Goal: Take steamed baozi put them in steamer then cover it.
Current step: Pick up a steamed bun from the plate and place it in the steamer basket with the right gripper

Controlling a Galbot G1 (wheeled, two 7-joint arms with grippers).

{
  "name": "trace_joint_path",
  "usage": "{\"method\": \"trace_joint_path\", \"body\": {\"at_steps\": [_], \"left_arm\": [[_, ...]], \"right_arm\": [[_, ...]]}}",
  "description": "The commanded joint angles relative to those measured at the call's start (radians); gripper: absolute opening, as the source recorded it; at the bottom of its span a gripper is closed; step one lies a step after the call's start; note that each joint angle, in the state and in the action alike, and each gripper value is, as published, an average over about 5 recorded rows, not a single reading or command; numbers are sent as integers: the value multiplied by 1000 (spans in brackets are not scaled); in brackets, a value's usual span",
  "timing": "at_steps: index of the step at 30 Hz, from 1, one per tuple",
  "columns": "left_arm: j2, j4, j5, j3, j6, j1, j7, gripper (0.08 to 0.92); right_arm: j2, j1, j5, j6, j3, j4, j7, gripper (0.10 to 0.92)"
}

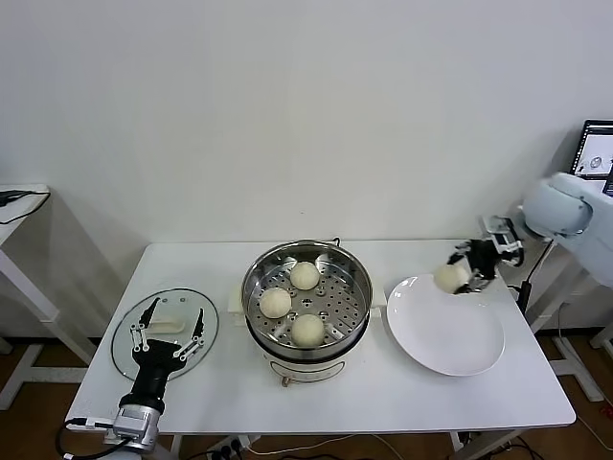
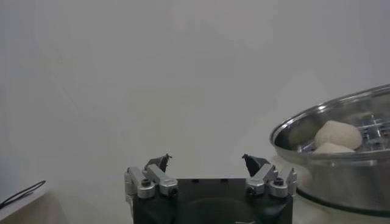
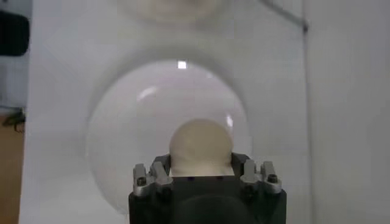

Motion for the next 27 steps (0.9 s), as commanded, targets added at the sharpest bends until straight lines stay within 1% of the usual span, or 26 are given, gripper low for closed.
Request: {"method": "trace_joint_path", "body": {"at_steps": [1,5,10,20,27], "left_arm": [[6,-14,-3,-1,-9,3,0,823],[7,-23,-3,1,-12,5,-1,823],[7,-27,-3,1,-14,7,-2,823],[7,-30,-3,-7,-11,8,-3,823],[9,-13,-2,-15,-13,5,-1,823]], "right_arm": [[102,553,388,-157,-499,308,83,680],[176,562,430,-172,-521,305,121,693],[271,494,448,-197,-489,262,162,695],[426,285,413,-233,-374,107,216,696],[511,174,377,-238,-316,-21,226,696]]}}
